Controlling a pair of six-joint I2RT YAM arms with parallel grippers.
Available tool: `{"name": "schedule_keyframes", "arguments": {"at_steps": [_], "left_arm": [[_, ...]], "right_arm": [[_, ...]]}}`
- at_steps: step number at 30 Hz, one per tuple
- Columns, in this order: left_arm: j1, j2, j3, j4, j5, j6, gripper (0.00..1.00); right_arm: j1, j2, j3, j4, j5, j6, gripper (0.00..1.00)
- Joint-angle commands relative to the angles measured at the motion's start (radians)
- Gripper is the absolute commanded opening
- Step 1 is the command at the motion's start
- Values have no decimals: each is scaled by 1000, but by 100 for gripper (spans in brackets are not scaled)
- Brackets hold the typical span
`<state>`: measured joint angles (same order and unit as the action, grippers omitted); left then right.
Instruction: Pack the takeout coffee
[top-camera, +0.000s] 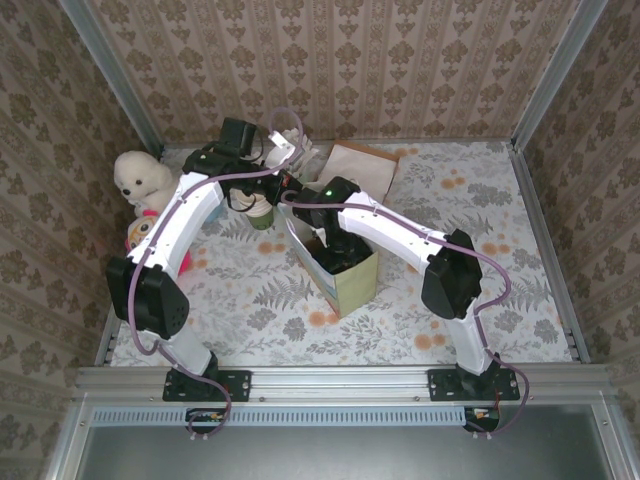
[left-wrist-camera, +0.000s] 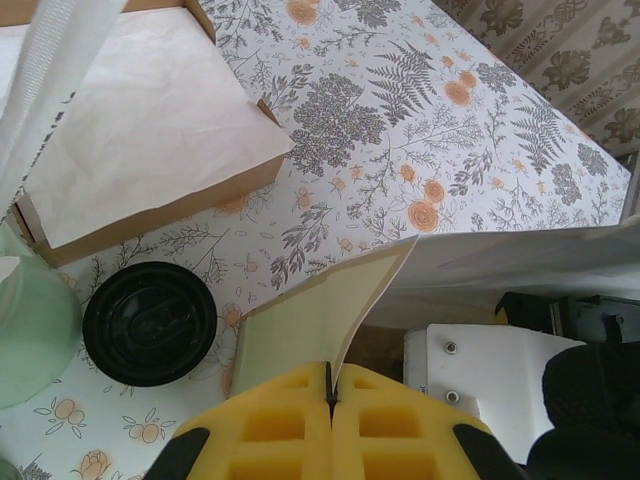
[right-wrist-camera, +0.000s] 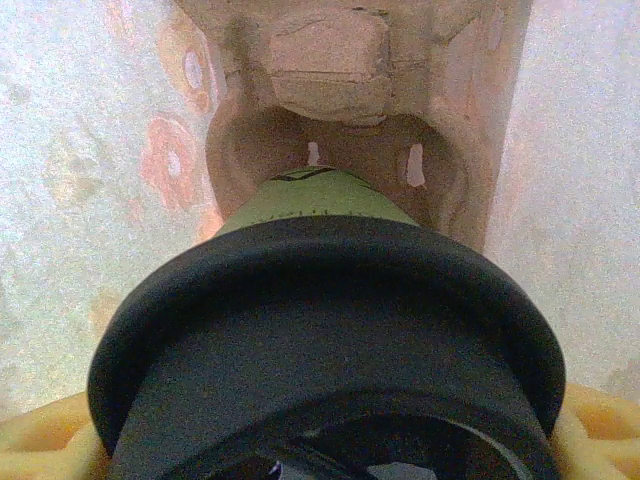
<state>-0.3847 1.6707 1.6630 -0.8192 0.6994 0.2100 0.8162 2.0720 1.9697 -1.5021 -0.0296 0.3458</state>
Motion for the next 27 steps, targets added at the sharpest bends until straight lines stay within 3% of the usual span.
{"name": "schedule_keyframes", "arguments": {"at_steps": [1,12,27], "left_arm": [[4,-13,26,-14,11,10,0],[9,-2,34,-22,32,11,0],[18,44,24,9,33,-87,0]], "right_arm": [[4,-10,-28,75,34,-23,52],[-1,-6,-62,118,51,-36,52],[-4,-11,-81,137,57,-94,52]]}}
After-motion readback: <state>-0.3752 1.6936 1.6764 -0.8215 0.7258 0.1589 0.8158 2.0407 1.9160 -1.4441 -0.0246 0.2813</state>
